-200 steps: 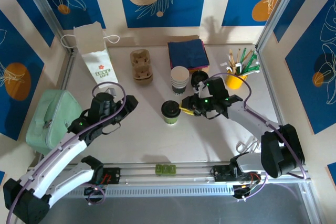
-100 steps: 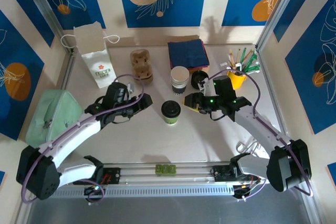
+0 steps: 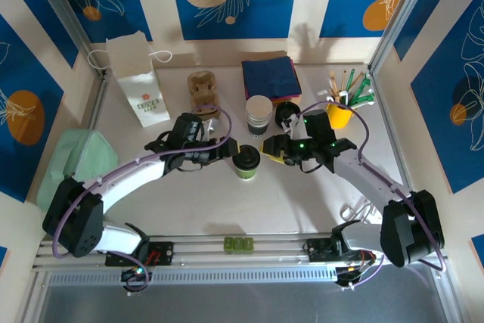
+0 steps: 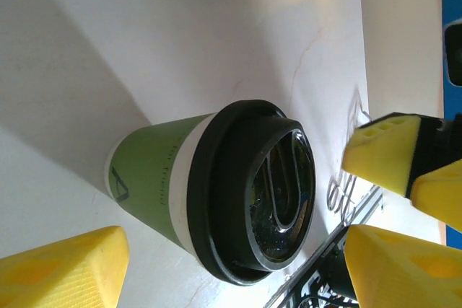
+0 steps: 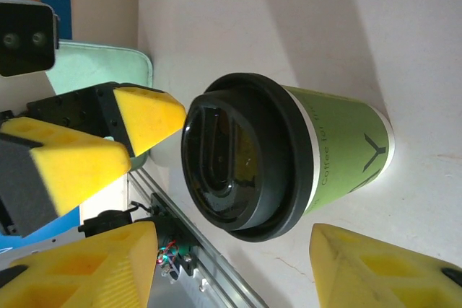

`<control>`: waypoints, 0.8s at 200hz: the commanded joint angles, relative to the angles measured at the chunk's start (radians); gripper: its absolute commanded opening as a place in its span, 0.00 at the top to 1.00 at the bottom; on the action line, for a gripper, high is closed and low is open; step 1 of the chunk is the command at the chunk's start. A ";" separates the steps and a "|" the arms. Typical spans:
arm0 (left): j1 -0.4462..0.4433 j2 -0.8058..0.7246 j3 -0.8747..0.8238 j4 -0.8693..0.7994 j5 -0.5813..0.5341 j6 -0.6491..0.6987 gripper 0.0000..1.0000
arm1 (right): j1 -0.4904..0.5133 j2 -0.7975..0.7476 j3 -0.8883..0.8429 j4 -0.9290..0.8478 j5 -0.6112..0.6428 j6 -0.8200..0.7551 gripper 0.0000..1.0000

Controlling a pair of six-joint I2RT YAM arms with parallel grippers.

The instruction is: Pack the takeout coffee

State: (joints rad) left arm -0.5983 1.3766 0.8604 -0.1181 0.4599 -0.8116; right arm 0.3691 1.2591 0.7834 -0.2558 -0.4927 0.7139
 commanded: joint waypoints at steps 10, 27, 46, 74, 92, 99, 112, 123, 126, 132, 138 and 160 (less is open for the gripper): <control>-0.009 0.028 0.029 0.041 0.052 0.032 0.23 | 0.023 0.047 0.027 -0.013 0.010 0.003 0.42; -0.009 0.033 0.025 0.050 0.055 0.031 0.24 | 0.035 0.068 0.034 -0.010 0.017 0.004 0.42; -0.011 0.039 0.016 0.051 0.056 0.032 0.26 | 0.045 0.085 0.038 -0.007 0.022 0.006 0.42; -0.010 0.050 0.004 0.056 0.057 0.035 0.27 | 0.053 0.097 0.042 -0.003 0.027 0.004 0.43; -0.010 0.060 -0.012 0.073 0.058 0.027 0.28 | 0.054 0.105 0.043 -0.003 0.031 0.005 0.43; -0.010 0.064 -0.017 0.082 0.060 0.024 0.28 | 0.055 0.109 0.045 -0.003 0.030 0.005 0.43; -0.010 0.071 -0.024 0.092 0.063 0.018 0.29 | 0.054 0.114 0.049 -0.004 0.029 0.004 0.43; -0.011 0.076 -0.024 0.096 0.063 0.017 0.29 | 0.054 0.120 0.051 -0.005 0.029 0.004 0.43; -0.010 0.078 -0.024 0.097 0.065 0.017 0.29 | 0.055 0.121 0.051 -0.005 0.029 0.004 0.43; -0.010 0.080 -0.024 0.095 0.064 0.017 0.30 | 0.054 0.122 0.052 -0.005 0.031 0.003 0.43; -0.010 0.082 -0.024 0.095 0.063 0.019 0.30 | 0.054 0.125 0.052 -0.005 0.031 0.002 0.43; -0.010 0.093 -0.023 0.086 0.058 0.022 0.31 | 0.055 0.135 0.055 -0.006 0.032 0.001 0.43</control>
State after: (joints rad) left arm -0.6006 1.4563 0.8425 -0.0475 0.4976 -0.8028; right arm 0.4191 1.3800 0.8116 -0.2546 -0.4656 0.7139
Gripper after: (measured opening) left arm 0.693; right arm 0.573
